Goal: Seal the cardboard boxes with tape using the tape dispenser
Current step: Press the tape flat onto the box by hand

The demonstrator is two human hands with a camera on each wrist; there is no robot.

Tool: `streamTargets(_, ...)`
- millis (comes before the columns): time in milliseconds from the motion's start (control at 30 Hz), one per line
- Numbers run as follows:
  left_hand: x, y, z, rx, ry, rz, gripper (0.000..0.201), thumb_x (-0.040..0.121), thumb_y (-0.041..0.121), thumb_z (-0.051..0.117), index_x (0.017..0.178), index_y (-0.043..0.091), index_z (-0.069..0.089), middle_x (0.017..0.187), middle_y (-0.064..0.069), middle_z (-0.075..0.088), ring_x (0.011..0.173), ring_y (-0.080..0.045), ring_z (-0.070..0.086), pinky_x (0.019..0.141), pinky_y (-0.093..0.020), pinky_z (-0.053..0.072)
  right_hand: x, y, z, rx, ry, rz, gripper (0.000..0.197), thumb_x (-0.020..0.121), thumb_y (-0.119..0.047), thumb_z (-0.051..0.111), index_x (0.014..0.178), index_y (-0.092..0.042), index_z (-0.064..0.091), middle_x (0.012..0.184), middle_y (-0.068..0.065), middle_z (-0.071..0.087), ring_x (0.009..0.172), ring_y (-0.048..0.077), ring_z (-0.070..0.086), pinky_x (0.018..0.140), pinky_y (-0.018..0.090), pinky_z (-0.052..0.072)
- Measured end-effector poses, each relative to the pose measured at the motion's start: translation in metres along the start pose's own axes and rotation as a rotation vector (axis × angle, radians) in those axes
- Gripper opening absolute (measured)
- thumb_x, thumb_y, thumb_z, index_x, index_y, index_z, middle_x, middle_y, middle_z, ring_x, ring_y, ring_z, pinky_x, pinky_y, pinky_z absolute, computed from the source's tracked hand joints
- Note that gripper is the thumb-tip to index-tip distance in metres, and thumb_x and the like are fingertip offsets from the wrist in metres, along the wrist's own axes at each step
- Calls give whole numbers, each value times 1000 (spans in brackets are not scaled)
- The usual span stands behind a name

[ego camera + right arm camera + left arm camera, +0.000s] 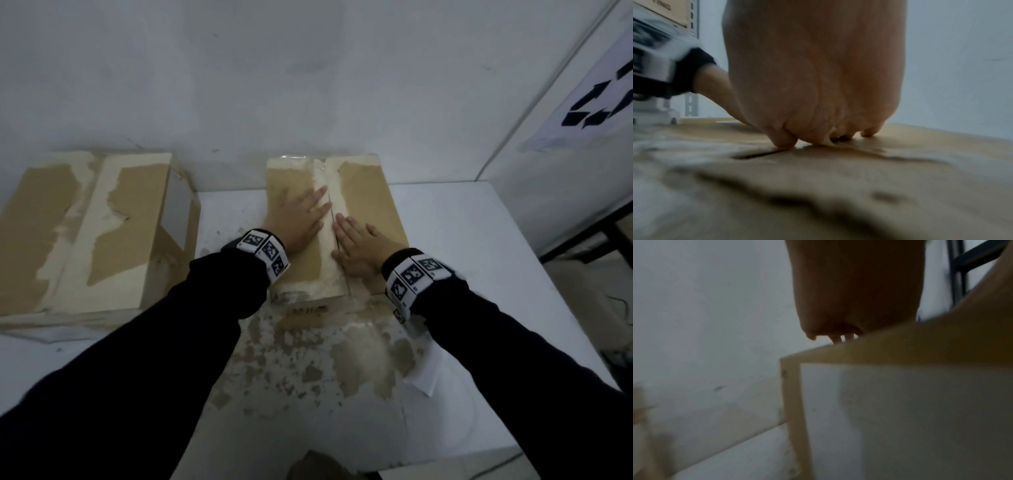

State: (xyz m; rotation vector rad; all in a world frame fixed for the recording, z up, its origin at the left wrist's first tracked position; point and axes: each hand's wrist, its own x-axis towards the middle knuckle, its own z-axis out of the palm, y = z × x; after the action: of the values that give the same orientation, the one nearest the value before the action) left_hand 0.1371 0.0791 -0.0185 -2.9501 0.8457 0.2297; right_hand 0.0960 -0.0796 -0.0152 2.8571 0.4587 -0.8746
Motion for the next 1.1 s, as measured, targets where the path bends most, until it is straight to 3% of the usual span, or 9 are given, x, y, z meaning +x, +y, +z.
streamTargets(133, -34, 30, 7, -103, -181, 54, 72, 95, 55, 19, 149, 13, -3, 158, -4, -8, 146, -17, -3, 116, -45, 3, -12, -2, 4, -1, 106, -14, 60, 103, -37, 12, 151, -10, -10, 159, 4, -19, 148, 16, -13, 119, 41, -2)
streamTargets(433, -44, 28, 17, -121, -130, 83, 78, 90, 64, 18, 150, 18, -3, 158, -1, -11, 145, -14, -6, 116, -43, 0, -57, -17, 46, 97, 325, 14, 54, 104, -32, 14, 153, -13, 4, 162, 2, -1, 149, 17, 1, 119, 42, 5)
streamTargets(500, -43, 27, 18, -122, -125, 77, 77, 90, 64, 16, 150, 19, -3, 158, 0, -12, 145, -14, -6, 116, -43, 1, -68, -21, 67, 128, 446, -21, 55, 102, -36, 10, 152, -12, 15, 161, 4, 11, 148, 19, 10, 119, 40, 8)
streamTargets(567, -43, 26, 19, -107, -105, 101, 79, 87, 69, 11, 149, 22, -6, 157, 3, -13, 146, -14, -6, 116, -44, 2, -75, -24, 91, 122, 610, -60, 59, 101, -38, 11, 147, -10, 33, 155, 8, 32, 143, 24, 29, 117, 38, 16)
streamTargets(700, -51, 20, 22, -76, -86, 242, 96, 60, 90, -8, 144, 43, -10, 157, 12, -11, 145, -13, -6, 116, -45, 0, -65, -21, 114, 81, 827, -59, 44, 98, -27, 36, 136, -10, 51, 142, 8, 52, 129, 25, 50, 105, 35, 29)
streamTargets(800, -51, 20, 24, -87, -76, 254, 93, 57, 91, -7, 142, 51, -5, 157, 14, -9, 145, -12, -7, 116, -45, -2, -60, -20, 115, 22, 903, -57, 41, 98, -25, 38, 133, -12, 55, 139, 5, 55, 125, 24, 54, 101, 34, 32)
streamTargets(967, -50, 22, 24, -76, -84, 236, 88, 61, 90, -2, 141, 52, -4, 157, 15, -8, 145, -11, -7, 115, -45, -2, -59, -17, 117, -10, 876, -46, 42, 97, -28, 36, 133, -14, 54, 138, 3, 56, 124, 22, 55, 100, 33, 34)
streamTargets(1033, -51, 24, 23, -68, -94, 225, 91, 60, 91, -4, 142, 51, -4, 157, 14, -9, 145, -12, -7, 115, -45, -2, -64, -17, 114, 19, 845, -65, 46, 97, -32, 34, 136, -14, 51, 141, 3, 52, 129, 21, 50, 103, 36, 38)
streamTargets(1100, -53, 26, 21, -66, -112, 212, 96, 56, 92, -8, 142, 50, -5, 156, 13, -11, 145, -12, -8, 115, -46, -2, -72, -15, 112, 109, 821, -136, 54, 98, -38, 32, 145, -13, 37, 151, 5, 40, 140, 21, 35, 112, 39, 28)
